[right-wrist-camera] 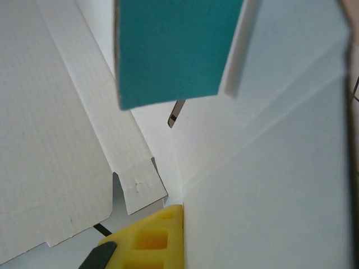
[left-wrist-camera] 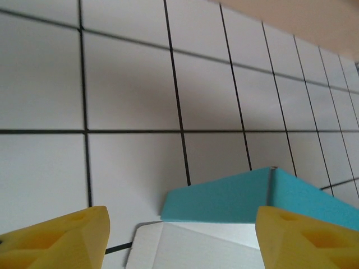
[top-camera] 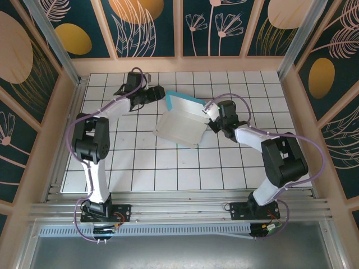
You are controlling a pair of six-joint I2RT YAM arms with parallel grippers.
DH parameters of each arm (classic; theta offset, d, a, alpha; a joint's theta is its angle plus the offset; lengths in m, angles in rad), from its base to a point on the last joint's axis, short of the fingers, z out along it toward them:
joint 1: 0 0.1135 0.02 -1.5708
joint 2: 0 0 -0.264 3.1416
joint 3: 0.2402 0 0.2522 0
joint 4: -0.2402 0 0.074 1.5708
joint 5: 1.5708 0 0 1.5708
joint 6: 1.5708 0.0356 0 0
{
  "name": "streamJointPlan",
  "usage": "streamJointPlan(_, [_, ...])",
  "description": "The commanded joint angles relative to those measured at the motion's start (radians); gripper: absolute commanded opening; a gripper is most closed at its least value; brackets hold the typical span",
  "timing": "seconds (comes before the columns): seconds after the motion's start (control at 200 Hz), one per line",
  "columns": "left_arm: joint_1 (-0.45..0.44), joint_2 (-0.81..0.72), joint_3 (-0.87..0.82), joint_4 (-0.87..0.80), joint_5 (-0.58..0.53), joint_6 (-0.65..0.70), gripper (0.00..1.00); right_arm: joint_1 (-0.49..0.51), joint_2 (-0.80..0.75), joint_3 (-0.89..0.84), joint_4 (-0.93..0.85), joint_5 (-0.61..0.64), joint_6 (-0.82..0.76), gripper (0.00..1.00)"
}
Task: Fold the paper box
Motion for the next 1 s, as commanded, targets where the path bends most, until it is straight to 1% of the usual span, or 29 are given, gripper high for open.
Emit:
streamJointPlan(0.0, [-0.005, 0.046, 0.086, 0.013, 0.117, -0.043, 0.70, -0.008, 0.029, 0.018, -0.013, -0.038, -0.057, 0.00])
streamJointPlan(0.195, [-0.005, 0.074, 0.054, 0.137, 0.241, -0.107, 0.69, -0.016, 0.049, 0.041, -0.023, -0.053, -0.056, 0.00])
streamJointPlan(0.255, [-0.005, 0.072, 0.050, 0.150, 0.250, -0.116, 0.69, -0.016, 0.052, 0.042, -0.025, -0.057, -0.057, 0.00])
streamJointPlan(0.365, [-0.004, 0.035, 0.003, 0.250, 0.284, -0.163, 0.69, -0.016, 0.050, 0.037, -0.019, -0.060, -0.061, 0.00])
streamJointPlan(0.4, [-0.004, 0.042, 0.017, 0.241, 0.294, -0.176, 0.69, -0.016, 0.050, 0.036, -0.019, -0.061, -0.060, 0.00])
streamJointPlan(0.435, [-0.003, 0.063, 0.050, 0.198, 0.293, -0.178, 0.69, -0.016, 0.049, 0.035, -0.018, -0.062, -0.058, 0.00])
streamJointPlan(0.506, [-0.004, 0.109, 0.127, 0.102, 0.271, -0.165, 0.69, -0.016, 0.048, 0.036, -0.016, -0.065, -0.055, 0.00])
streamJointPlan(0.586, [-0.004, 0.138, 0.154, 0.046, 0.227, -0.153, 0.67, -0.017, 0.048, 0.039, -0.014, -0.065, -0.048, 0.00])
streamJointPlan(0.841, [-0.004, 0.154, 0.141, 0.051, 0.214, -0.145, 0.61, -0.017, 0.055, 0.052, -0.022, -0.081, -0.034, 0.00])
streamJointPlan(0.996, [-0.004, 0.146, 0.106, 0.099, 0.272, -0.182, 0.52, -0.017, 0.073, 0.079, -0.022, -0.076, 0.053, 0.00])
